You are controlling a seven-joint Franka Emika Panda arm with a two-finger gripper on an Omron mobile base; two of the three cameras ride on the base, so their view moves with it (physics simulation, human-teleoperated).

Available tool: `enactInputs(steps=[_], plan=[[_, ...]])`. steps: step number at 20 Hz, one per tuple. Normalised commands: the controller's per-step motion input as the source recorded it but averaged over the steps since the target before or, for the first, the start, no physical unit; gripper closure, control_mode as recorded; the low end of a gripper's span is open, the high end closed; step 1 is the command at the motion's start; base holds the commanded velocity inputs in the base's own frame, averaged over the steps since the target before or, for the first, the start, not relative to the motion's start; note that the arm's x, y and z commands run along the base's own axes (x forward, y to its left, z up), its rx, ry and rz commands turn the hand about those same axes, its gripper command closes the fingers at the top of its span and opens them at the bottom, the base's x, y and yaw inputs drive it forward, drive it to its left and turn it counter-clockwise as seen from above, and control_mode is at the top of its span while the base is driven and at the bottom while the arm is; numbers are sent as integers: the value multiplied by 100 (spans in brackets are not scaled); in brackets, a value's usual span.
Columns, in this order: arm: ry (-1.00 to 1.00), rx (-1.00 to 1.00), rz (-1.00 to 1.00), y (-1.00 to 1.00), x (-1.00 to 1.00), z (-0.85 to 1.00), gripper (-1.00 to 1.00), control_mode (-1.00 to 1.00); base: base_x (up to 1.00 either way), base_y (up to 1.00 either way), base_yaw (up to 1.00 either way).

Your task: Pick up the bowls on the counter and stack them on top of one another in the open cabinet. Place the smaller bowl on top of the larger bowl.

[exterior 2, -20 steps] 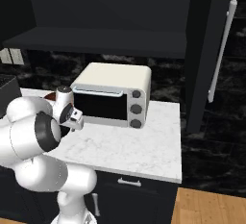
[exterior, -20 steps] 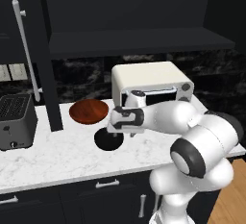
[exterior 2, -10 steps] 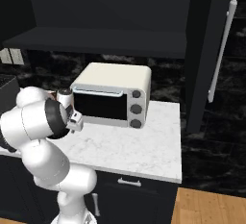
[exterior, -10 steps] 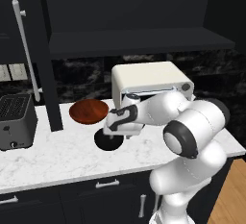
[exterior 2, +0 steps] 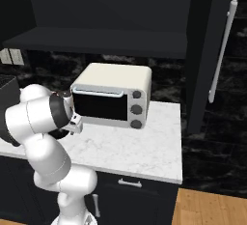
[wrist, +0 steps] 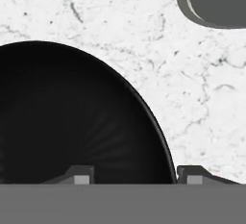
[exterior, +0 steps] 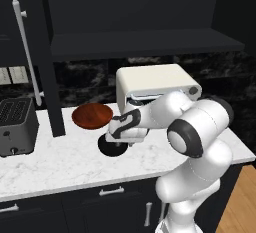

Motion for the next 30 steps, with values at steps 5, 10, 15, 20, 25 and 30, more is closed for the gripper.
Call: enactInputs(steps=[5,10,15,20,25,30], plan=[[2,0,-3,1,0,-1,100,-100,0,0,0],[0,0,-10,0,-14,5,100,-100,0,0,0],[0,0,-18,0,-21,23,100,-100,0,0,0],[0,2,-27,8,-14,29,100,-100,0,0,0],[1,9,-35,12,-8,30,100,-100,0,0,0],[-3,2,-21,4,-5,43,100,-100,0,0,0]])
